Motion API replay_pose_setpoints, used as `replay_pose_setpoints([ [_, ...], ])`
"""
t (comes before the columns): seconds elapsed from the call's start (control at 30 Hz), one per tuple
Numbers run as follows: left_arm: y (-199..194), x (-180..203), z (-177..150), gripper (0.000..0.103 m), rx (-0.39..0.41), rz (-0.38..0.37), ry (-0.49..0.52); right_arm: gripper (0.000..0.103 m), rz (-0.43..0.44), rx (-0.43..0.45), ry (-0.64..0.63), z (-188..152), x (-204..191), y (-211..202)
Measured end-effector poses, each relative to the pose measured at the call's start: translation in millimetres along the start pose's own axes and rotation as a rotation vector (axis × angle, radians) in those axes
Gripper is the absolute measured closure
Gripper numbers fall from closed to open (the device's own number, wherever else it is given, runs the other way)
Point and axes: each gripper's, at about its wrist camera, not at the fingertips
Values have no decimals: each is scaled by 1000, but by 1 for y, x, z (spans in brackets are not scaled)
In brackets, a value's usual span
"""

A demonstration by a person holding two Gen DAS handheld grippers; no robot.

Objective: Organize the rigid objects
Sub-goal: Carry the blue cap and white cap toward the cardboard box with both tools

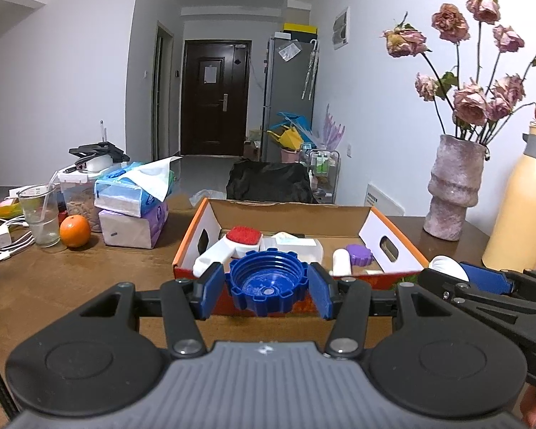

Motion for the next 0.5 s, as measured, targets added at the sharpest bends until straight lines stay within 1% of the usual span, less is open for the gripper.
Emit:
replay_pose_setpoints([
  [0.2,27,-1,3,50,-2,12,-27,64,-5,7,14,2,4,26],
  [0.5,70,-1,4,50,-4,40,-40,64,-7,0,29,0,9,69],
])
Point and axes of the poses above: each gripper's, at about its wrist camera, not at the fingertips, and y roughly the way its jaws point, x to its right, z to its top, and after that the axes turned 15 degrees about x, right-handed
